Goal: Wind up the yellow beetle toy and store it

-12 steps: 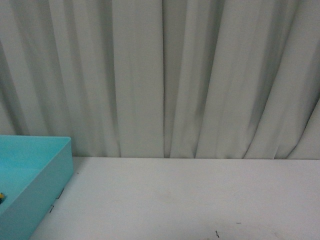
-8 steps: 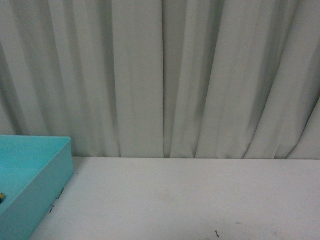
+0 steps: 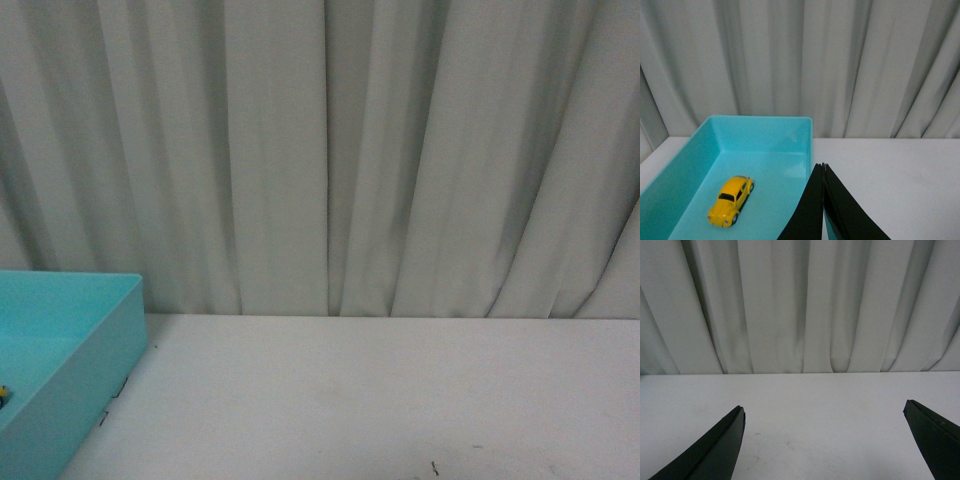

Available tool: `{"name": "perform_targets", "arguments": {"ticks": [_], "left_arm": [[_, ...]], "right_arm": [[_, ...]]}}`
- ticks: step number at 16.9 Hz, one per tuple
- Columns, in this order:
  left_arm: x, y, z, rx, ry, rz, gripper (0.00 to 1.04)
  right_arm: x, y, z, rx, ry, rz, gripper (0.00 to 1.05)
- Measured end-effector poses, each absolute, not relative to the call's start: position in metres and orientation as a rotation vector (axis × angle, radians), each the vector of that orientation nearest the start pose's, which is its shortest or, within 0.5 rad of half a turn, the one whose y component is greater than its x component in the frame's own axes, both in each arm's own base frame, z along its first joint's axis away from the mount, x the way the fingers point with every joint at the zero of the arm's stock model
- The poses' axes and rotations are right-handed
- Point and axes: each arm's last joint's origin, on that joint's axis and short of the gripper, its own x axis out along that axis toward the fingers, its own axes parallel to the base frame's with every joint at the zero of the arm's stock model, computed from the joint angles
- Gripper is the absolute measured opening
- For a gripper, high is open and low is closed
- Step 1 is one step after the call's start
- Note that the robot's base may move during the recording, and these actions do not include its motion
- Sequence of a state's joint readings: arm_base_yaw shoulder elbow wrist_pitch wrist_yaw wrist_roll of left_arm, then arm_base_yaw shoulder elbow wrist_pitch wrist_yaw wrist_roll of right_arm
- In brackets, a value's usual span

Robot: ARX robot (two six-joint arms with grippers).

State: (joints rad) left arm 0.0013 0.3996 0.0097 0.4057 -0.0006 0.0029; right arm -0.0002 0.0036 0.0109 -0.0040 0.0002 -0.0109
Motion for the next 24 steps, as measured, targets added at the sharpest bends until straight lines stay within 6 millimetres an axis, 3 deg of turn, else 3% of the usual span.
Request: {"name": "perform_targets", "arguments": {"ticks": [11,13,20,21,22,24], "left_arm": [[0.1,0.0,0.163,0.003,0.045,-0.001,0.02],[0.097,0.0,0.167,0.003,-0.009,0.002,0.02],[0.097,0.0,0.166,0.003,-0.001,0.002,0.02],[0.097,0.0,0.166,0.002,-0.001,0.002,0.29],[0.097,0.0,0.166,0.002,-0.001,0.002,0.47],[0.097,0.0,0.166,0.002,0.0,0.002,0.71]], "right_arm": [[0.097,0.0,0.167,-0.011,-0.003,-0.001,0.98],[0.097,0.0,0.167,-0.011,-0.003,-0.001,0.98],[0.097,0.0,0.167,-0.011,-0.004,0.0,0.98],[0.097,0.0,0.167,-0.011,-0.004,0.0,0.98],[0.097,0.0,0.167,-0.011,-0.004,0.0,0.98],[0.097,0.0,0.167,-0.011,-0.003,-0.001,0.98]]}}
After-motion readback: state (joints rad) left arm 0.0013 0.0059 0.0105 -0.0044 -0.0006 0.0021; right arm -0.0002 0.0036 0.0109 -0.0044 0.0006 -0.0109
